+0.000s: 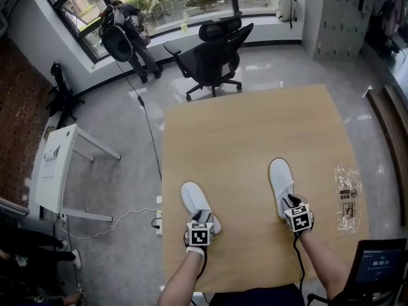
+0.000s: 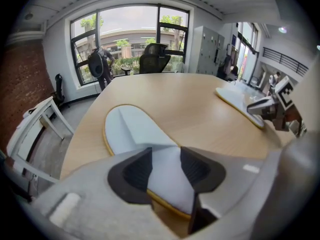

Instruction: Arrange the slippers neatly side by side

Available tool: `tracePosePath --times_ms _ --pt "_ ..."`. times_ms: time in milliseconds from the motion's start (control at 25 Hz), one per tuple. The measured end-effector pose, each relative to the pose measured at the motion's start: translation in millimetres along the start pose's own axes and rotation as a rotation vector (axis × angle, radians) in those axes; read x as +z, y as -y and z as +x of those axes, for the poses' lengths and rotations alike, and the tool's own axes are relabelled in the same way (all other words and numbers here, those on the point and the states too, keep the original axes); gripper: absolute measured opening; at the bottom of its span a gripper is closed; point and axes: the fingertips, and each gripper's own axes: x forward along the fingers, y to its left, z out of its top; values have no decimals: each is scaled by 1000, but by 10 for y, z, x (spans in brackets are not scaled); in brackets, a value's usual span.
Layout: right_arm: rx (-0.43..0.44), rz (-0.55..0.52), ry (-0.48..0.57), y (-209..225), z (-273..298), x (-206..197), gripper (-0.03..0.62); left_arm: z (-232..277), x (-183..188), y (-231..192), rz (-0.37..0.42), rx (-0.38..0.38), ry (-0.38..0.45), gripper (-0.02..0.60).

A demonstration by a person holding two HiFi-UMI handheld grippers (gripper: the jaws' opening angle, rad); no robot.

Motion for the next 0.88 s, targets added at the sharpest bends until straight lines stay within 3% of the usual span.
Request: tracePosePath --times_ms 280,880 --pt "33 -3 -3 -264 -49 -94 117 54 -158 345 114 -42 5 173" --pt "22 73 -17 -648 -288 -405 117 -108 -483 1085 223 -156 -19 169"
